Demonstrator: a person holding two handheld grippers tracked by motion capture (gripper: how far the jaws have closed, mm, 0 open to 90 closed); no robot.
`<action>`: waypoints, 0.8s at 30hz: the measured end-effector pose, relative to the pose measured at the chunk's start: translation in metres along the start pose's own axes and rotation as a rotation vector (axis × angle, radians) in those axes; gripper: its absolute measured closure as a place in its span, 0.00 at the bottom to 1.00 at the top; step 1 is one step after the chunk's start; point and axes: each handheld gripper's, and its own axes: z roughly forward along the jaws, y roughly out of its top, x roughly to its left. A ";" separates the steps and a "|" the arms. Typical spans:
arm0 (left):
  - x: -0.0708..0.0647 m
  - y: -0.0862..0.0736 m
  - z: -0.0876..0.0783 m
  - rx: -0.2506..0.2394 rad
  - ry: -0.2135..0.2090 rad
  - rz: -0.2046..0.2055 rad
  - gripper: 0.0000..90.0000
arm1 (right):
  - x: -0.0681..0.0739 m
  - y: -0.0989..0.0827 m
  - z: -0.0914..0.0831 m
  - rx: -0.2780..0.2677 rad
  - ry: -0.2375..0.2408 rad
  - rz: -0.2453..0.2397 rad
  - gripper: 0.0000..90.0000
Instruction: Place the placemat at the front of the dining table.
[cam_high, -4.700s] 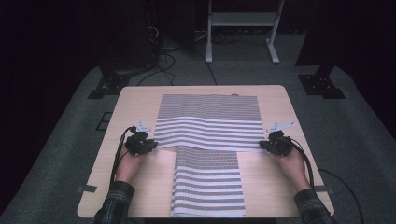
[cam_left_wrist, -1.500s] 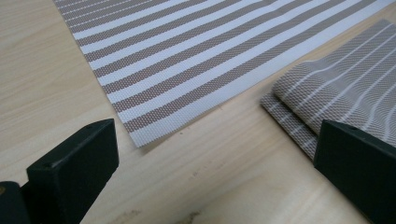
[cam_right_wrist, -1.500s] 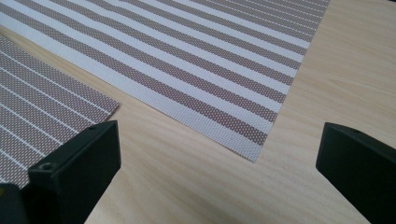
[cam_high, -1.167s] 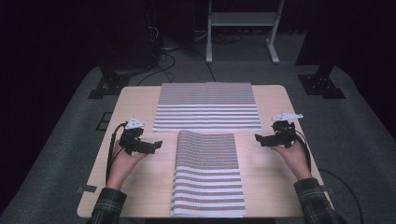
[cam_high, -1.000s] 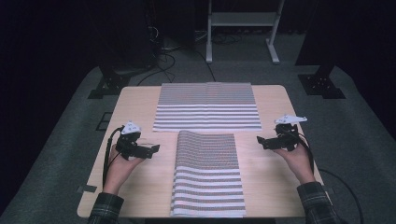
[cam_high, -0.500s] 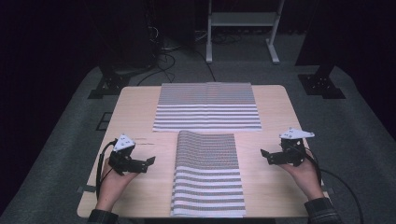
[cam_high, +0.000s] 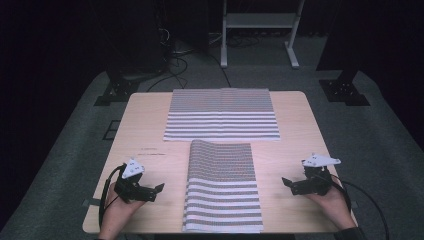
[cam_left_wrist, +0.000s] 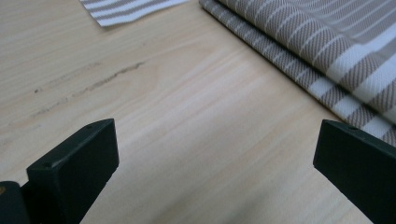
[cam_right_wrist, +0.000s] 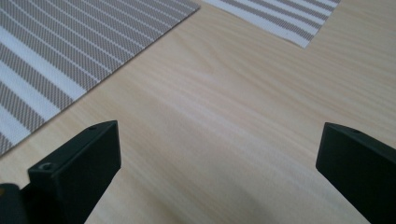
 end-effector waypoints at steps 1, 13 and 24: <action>-0.001 -0.001 0.000 0.007 0.000 0.004 0.00 | 0.000 -0.002 -0.001 0.002 0.003 0.001 0.00; -0.008 -0.022 -0.001 0.083 -0.028 0.040 0.00 | 0.000 -0.033 -0.012 0.046 0.024 0.015 0.00; -0.006 -0.037 -0.001 0.125 -0.049 0.067 0.00 | -0.005 -0.053 -0.016 0.079 0.048 0.015 0.00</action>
